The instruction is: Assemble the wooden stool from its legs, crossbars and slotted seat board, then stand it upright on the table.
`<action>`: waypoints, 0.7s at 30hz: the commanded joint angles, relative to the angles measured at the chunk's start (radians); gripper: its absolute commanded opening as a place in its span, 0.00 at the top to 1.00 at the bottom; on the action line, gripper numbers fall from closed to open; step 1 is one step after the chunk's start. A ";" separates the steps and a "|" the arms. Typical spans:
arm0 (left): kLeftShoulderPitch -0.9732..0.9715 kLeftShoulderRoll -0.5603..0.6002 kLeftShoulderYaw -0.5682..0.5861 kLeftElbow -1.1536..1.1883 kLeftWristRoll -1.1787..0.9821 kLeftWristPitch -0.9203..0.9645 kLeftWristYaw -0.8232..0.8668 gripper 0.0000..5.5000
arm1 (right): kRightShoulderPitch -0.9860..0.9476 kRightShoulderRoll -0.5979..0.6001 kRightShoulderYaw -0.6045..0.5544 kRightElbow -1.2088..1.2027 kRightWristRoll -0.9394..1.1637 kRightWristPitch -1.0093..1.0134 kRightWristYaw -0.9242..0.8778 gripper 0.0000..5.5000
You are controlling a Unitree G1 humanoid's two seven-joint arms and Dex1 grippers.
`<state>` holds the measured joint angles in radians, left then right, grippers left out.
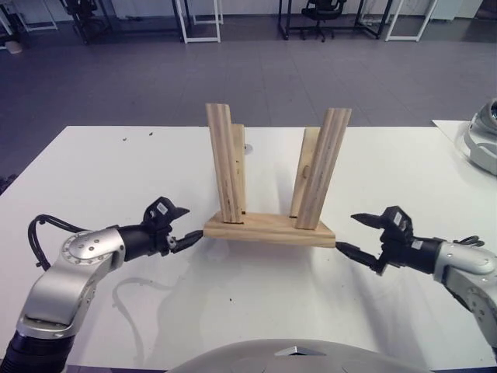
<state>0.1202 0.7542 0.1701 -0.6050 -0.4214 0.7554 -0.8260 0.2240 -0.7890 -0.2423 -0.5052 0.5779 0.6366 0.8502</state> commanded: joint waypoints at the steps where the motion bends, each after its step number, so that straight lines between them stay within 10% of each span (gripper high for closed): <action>1: -0.018 0.016 -0.004 -0.101 -0.147 0.001 -0.097 0.36 | -0.005 -0.017 -0.063 -0.058 0.139 0.013 0.094 0.15; 11: 0.049 0.269 -0.048 0.154 0.080 -0.188 -0.229 0.36 | 0.109 -0.185 -0.012 0.101 -0.188 -0.222 0.205 0.15; 21: -0.270 0.116 -0.332 0.266 0.057 -0.276 -0.373 0.35 | -0.159 -0.085 0.292 0.160 -0.234 -0.286 0.273 0.30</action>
<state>-0.1031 0.8871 -0.1285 -0.3586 -0.3804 0.4944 -1.1928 0.1162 -0.8861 0.0160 -0.3803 0.3811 0.3756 1.1240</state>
